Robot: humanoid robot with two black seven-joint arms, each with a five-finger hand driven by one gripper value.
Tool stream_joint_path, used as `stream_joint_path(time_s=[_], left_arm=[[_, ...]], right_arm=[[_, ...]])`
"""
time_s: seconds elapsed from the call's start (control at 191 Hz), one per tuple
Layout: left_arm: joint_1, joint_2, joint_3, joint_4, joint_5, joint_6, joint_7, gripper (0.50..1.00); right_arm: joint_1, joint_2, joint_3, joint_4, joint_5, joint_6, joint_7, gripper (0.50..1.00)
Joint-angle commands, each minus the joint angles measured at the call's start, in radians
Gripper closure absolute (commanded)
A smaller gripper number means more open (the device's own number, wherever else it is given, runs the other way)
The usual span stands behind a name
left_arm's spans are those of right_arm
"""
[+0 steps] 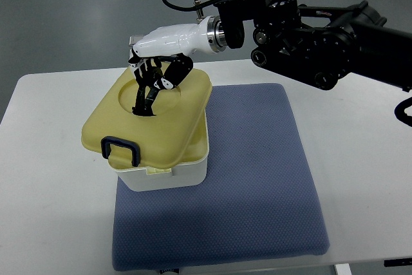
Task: Open white storage box with right hand
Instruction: 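Lift the yellow lid off the white box with the right hand, then lower the held lid onto the blue mat beside the box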
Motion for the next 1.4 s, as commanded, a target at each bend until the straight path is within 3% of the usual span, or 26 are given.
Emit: stream_joint_path(time_s=[0.0, 0.414, 0.954, 1.21, 1.394], left_arm=[[0.0, 0.0, 0.0, 0.0, 0.0, 0.0, 0.0, 0.5], [0.0, 0.0, 0.003, -0.002, 0.0, 0.0, 0.0, 0.5], [-0.001, 0.0, 0.003, -0.002, 0.003, -0.002, 0.0, 0.5], [-0.001, 0.0, 0.003, -0.002, 0.003, -0.002, 0.0, 0.5], [-0.001, 0.0, 0.003, -0.002, 0.003, -0.002, 0.0, 0.5]], right_arm=[[0.028, -0.007, 0.002, 0.002, 0.006, 0.008, 0.009, 1.0], [0.12, -0.128, 0.017, 0.038, 0.019, 0.05, 0.039, 1.0], [0.14, -0.483, 0.005, 0.114, 0.0, 0.264, 0.133, 1.0], [0.116, -0.578, -0.029, 0.114, -0.087, 0.266, 0.161, 1.0], [0.057, -0.616, -0.113, 0.111, -0.124, 0.183, 0.187, 1.0]])
